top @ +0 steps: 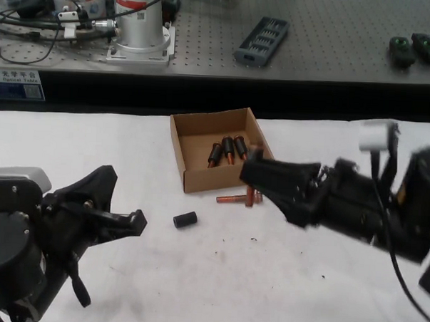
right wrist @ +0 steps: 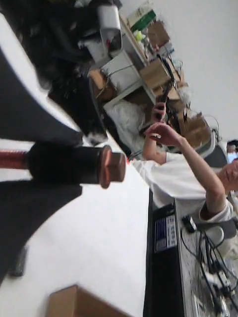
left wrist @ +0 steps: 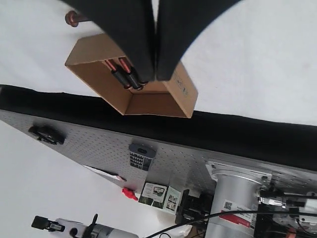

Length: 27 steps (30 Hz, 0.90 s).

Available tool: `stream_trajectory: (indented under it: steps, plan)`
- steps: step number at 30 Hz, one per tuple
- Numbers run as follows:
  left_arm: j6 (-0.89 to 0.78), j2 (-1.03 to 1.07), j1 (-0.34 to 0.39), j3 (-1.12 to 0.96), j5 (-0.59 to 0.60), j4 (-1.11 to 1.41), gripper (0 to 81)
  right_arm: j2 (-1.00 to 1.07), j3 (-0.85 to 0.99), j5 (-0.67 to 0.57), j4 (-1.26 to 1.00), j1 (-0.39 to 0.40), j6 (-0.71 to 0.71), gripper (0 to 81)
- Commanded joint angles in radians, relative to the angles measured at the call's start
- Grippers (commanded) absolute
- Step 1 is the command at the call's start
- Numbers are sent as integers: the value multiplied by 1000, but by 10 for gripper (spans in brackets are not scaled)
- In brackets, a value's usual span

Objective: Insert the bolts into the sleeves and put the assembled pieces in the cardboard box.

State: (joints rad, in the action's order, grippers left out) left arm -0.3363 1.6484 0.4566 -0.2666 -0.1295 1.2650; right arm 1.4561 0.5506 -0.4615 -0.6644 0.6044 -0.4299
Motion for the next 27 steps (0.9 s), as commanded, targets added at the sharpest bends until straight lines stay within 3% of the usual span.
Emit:
stream_trajectory:
  steps: [1, 7, 12, 21, 27]
  plan:
    - [32, -6, 20, -19, -23, -18, 6, -51, 72, 61, 173, -5, 56, 57]
    - [52, -6, 24, -30, -23, -63, 6, -39, 367, 180, 597, -52, 88, 57]
    - [52, -6, 24, -30, -23, -63, 6, 76, 665, 210, 937, -103, 163, 57]
    - [57, -6, 24, -30, -23, -65, 6, 370, 1091, 201, 1233, -161, 184, 57]
    - [74, -6, 24, -30, -23, -65, 6, 583, 1282, 205, 1309, -174, 191, 57]
